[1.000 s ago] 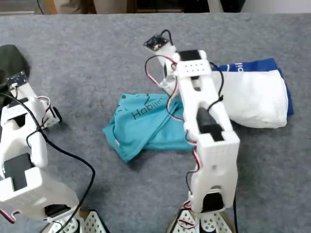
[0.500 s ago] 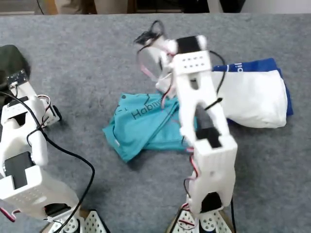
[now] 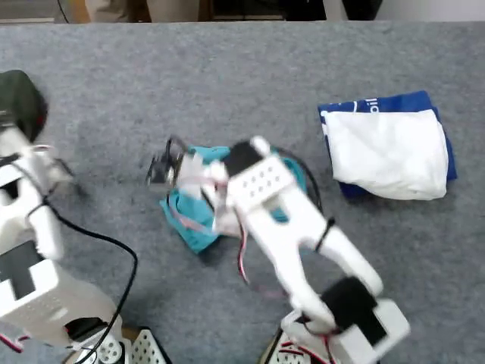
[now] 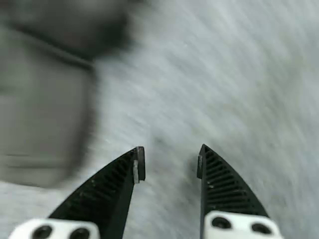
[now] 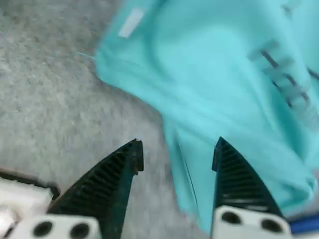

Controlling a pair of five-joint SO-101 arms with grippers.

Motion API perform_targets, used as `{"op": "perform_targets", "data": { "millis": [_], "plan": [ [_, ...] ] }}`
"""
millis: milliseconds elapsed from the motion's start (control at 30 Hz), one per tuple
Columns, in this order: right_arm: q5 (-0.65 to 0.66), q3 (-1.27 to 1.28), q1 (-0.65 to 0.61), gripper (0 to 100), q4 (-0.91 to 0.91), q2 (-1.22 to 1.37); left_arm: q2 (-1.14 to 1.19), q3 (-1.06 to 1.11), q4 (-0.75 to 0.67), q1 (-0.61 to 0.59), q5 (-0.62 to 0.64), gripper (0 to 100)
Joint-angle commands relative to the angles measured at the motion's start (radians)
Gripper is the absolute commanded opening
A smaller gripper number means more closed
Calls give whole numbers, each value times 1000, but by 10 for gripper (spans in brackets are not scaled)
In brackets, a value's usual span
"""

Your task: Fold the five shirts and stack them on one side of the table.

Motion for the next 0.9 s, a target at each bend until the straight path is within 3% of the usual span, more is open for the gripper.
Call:
{"op": "perform_targets", "data": {
  "millis": [0, 133, 400, 867],
  "plan": [
    [-48, 170, -94, 224, -143, -105, -5, -69, -17, -89, 78, 182],
    [-109, 240, -170, 175, -239, -107, -5, -78, -29, -135, 150, 182],
    [-187, 252, -280, 174, -328, -107, -5, -74, -54, -147, 178, 182],
    [-210, 308, -225, 170, -511, 24, -4, -74, -54, -146, 176, 182]
  ]
}}
